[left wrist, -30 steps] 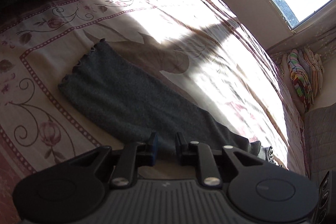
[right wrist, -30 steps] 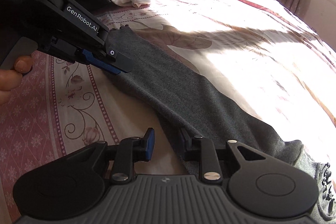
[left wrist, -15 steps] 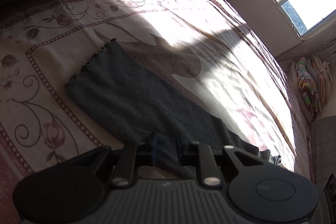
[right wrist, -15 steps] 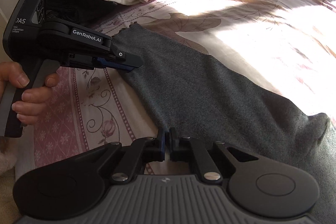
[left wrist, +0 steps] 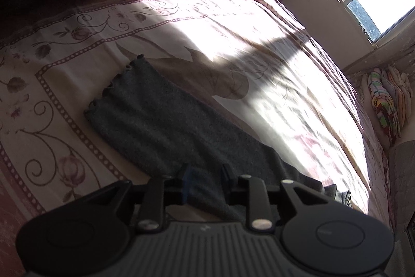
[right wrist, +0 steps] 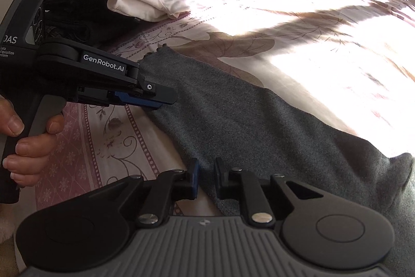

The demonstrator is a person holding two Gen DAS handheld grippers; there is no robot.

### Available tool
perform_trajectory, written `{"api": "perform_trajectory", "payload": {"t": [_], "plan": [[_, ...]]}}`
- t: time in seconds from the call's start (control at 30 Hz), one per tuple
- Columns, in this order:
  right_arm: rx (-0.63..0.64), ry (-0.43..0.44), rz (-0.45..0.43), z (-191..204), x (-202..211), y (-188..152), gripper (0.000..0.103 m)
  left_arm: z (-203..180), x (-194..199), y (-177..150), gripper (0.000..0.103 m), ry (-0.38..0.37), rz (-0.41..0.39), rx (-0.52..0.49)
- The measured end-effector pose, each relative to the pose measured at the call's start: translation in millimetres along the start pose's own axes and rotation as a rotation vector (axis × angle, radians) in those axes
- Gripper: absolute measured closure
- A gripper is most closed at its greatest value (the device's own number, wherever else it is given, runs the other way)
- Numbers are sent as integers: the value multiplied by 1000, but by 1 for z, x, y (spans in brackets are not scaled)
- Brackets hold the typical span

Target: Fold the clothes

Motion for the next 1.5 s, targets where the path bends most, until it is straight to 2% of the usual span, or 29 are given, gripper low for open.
{"api": "perform_trajectory", "payload": {"t": [0.17, 0.3, 0.4, 0.5, 0.67, 0.9, 1.03, 1.13, 1.43, 1.5], "plan": [[-129, -223, -59, -55, 20, -5, 88, -3, -4, 1, 75, -10, 1, -5], [-146, -370, -28, -82, 15, -13, 86, -10, -8, -1, 75, -14, 12, -22], [-133, -410, -28, -87, -4, -13, 86, -18, -9, -4, 74, -17, 15, -37], [-178, -437, -33, -94, -17, 0, 86, -27, -10, -8, 72, -18, 20, -62], [-233, -460, -68, -101, 3, -1, 85, -42, -11, -15, 69, -27, 29, -110], [-339, -533, -59, -128, 66, -65, 76, -68, -12, -33, 65, -44, 57, -188], [-417, -612, -49, -151, 110, -111, 75, -88, -12, -51, 57, -56, 74, -241], [-457, -678, -50, -166, 146, -144, 70, -102, -13, -66, 56, -75, 94, -266], [-600, -824, -68, -213, 244, -250, 69, -158, -28, -134, 56, -169, 230, -409], [-599, -843, -61, -224, 256, -266, 69, -174, -30, -155, 56, -176, 255, -458]]}}
Point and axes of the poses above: each gripper's, at about its wrist camera, not at the fingertips, and x roughly against the way its jaws point, z to its left, y to its top, the point moved 2 cm from there along -x, roughly the way its jaws point, and after that the axes turned 10 degrees about -y, right-handed, at the moved point
